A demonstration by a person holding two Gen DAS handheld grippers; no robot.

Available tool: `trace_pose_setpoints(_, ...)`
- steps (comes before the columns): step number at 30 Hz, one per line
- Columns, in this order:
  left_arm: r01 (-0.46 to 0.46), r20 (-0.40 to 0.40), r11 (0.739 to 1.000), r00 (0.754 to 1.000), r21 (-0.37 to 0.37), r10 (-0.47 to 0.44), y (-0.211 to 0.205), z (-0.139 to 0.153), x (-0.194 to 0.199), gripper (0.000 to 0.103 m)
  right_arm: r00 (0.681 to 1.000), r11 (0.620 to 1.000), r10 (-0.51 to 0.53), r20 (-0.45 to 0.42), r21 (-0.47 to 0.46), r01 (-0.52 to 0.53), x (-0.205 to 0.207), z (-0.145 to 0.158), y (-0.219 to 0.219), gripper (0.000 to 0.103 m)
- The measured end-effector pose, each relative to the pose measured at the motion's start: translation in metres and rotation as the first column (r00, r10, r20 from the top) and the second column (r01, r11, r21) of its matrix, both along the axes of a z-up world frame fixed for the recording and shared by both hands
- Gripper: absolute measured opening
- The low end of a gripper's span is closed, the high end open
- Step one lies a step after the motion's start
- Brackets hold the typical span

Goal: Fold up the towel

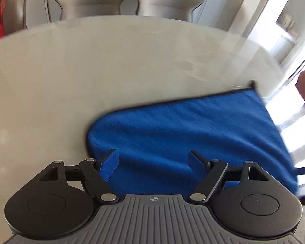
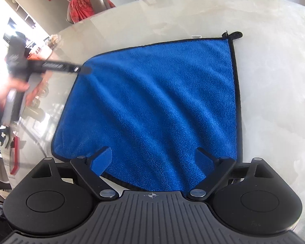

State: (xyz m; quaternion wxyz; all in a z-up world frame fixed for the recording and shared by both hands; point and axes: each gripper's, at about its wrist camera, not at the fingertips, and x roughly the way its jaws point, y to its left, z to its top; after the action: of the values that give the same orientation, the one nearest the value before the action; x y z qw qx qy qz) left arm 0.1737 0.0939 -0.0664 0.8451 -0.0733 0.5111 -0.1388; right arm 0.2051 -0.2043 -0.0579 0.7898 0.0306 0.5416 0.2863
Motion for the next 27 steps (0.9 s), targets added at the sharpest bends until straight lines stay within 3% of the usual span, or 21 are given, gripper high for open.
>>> trace_pose_setpoints(5, 0.022, -0.093, 0.998, 0.995, -0.067, -0.028, -0.021, -0.013, -0.051, 0.081, 1.0, 1.0, 0.006, 0.0, 0.016, -0.006, 0.0, -0.004, 0.002, 0.09)
trace_pose_setpoints(11, 0.064, -0.115, 0.998, 0.991, -0.003, -0.064, -0.022, -0.014, -0.085, 0.084, 1.0, 1.0, 0.012, -0.006, -0.005, -0.012, -0.002, -0.007, 0.005, 0.091)
trace_pose_setpoints(17, 0.146, -0.122, 0.98, 0.984, 0.132, -0.13, -0.023, -0.012, -0.112, 0.083, 0.999, 1.0, 0.013, -0.03, -0.018, -0.013, -0.012, -0.009, 0.003, 0.092)
trace_pose_setpoints(25, 0.129, -0.16, 0.982, 0.981, 0.136, -0.106, -0.014, -0.01, -0.121, 0.083, 0.998, 1.0, -0.01, -0.061, -0.023, 0.009, -0.023, -0.013, -0.007, 0.092)
trace_pose_setpoints(27, 0.099, -0.173, 0.989, 0.982, 0.108, -0.079, -0.011, -0.009, -0.118, 0.082, 0.998, 1.0, -0.021, -0.054, -0.018, 0.02, -0.025, -0.012, -0.009, 0.092)
